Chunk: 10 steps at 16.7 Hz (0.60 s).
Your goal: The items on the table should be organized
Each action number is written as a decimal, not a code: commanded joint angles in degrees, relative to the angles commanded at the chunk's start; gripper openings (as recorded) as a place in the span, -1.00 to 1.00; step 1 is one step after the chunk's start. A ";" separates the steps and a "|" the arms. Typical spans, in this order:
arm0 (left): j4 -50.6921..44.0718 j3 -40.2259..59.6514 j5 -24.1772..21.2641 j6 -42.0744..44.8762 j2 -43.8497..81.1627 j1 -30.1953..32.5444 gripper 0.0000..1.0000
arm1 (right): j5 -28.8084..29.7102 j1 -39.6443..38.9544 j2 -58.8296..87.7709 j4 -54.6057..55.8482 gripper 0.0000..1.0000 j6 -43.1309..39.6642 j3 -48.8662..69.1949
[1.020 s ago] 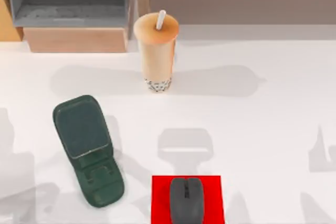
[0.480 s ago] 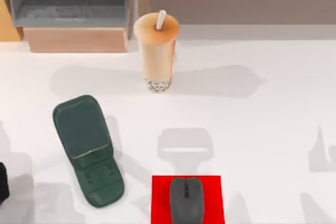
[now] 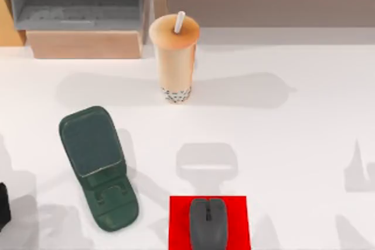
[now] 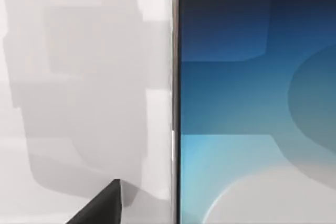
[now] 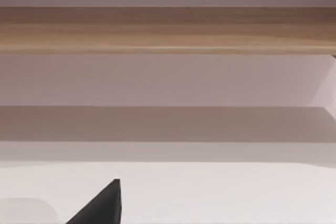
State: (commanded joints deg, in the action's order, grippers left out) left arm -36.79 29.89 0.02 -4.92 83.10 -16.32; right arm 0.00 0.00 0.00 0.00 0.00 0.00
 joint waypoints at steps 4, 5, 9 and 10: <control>0.00 0.00 0.00 0.00 0.00 0.00 0.10 | 0.00 0.00 0.00 0.00 1.00 0.00 0.00; 0.00 0.00 0.00 0.00 0.00 0.00 -0.06 | 0.00 0.00 0.00 0.00 1.00 0.00 0.00; 0.00 0.00 0.00 0.00 0.00 0.00 -0.66 | 0.00 0.00 0.00 0.00 1.00 0.00 0.00; 0.00 0.00 0.00 0.00 0.00 0.00 -0.81 | 0.00 0.00 0.00 0.00 1.00 0.00 0.00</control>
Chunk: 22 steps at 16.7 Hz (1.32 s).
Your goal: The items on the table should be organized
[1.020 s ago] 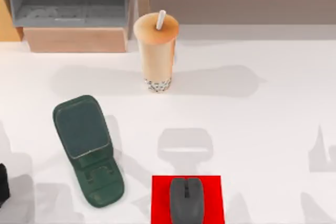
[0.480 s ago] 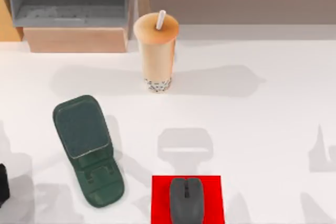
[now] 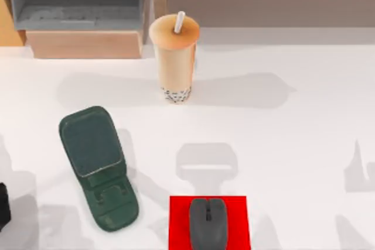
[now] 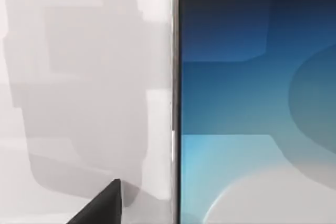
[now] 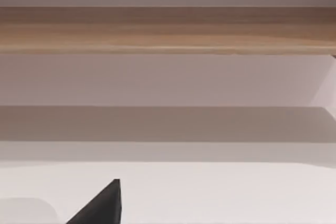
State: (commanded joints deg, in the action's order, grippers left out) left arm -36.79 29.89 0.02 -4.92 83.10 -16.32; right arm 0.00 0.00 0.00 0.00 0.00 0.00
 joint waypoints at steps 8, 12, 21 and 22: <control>0.00 0.00 0.00 0.00 0.00 0.00 -1.00 | 0.00 0.00 0.00 0.00 1.00 0.00 0.00; -3.45 2.02 0.06 -0.07 -2.72 0.05 -1.00 | 0.00 0.00 0.00 0.00 1.00 0.00 0.00; -11.40 5.73 0.07 -0.10 -6.57 0.09 -1.00 | 0.00 0.00 0.00 0.00 1.00 0.00 0.00; -11.40 5.73 0.07 -0.10 -6.57 0.09 -1.00 | 0.00 0.00 0.00 0.00 1.00 0.00 0.00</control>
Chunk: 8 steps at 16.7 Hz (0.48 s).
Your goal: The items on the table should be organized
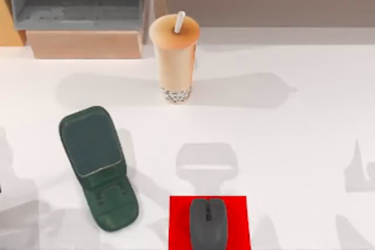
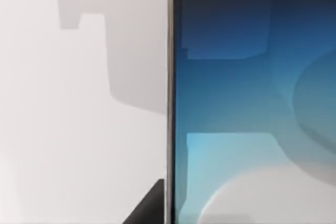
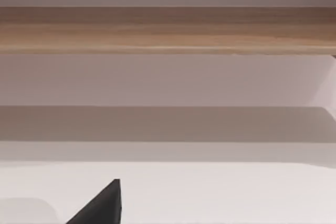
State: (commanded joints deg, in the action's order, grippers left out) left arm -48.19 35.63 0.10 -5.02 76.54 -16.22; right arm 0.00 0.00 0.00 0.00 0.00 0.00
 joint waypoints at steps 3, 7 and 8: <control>-1.74 0.61 0.72 -3.53 -1.52 3.45 -1.00 | 0.00 0.00 0.00 0.00 1.00 0.00 0.00; -7.61 1.80 3.80 -16.55 -4.85 16.25 -1.00 | 0.00 0.00 0.00 0.00 1.00 0.00 0.00; -9.55 2.24 5.01 -21.25 -5.65 20.87 -1.00 | 0.00 0.00 0.00 0.00 1.00 0.00 0.00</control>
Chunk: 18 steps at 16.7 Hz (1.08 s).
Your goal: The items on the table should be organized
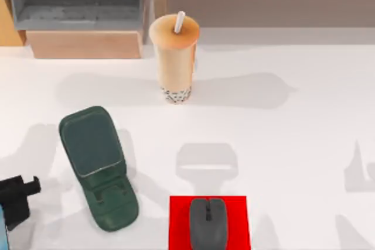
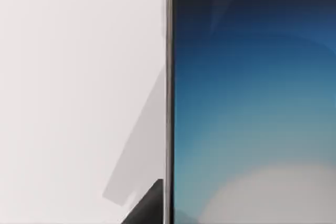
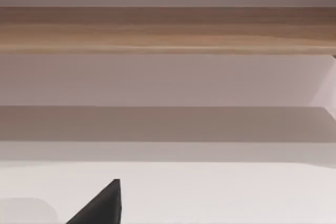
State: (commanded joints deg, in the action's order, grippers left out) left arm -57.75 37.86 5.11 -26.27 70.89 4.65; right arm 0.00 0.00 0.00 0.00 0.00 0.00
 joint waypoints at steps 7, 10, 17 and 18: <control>-15.14 6.12 14.67 -38.55 -1.74 35.73 -1.00 | 0.00 0.00 0.00 0.00 1.00 0.00 0.00; -20.34 10.54 24.04 -53.09 0.40 48.06 -1.00 | 0.00 0.00 0.00 0.00 1.00 0.00 0.00; -25.97 21.90 47.91 -78.07 11.58 65.83 -1.00 | 0.00 0.00 0.00 0.00 1.00 0.00 0.00; -26.14 23.20 50.69 -80.25 13.41 66.99 -1.00 | 0.00 0.00 0.00 0.00 1.00 0.00 0.00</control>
State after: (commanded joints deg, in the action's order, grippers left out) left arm -83.89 61.06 55.80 -106.52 84.30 71.63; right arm 0.00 0.00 0.00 0.00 0.00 0.00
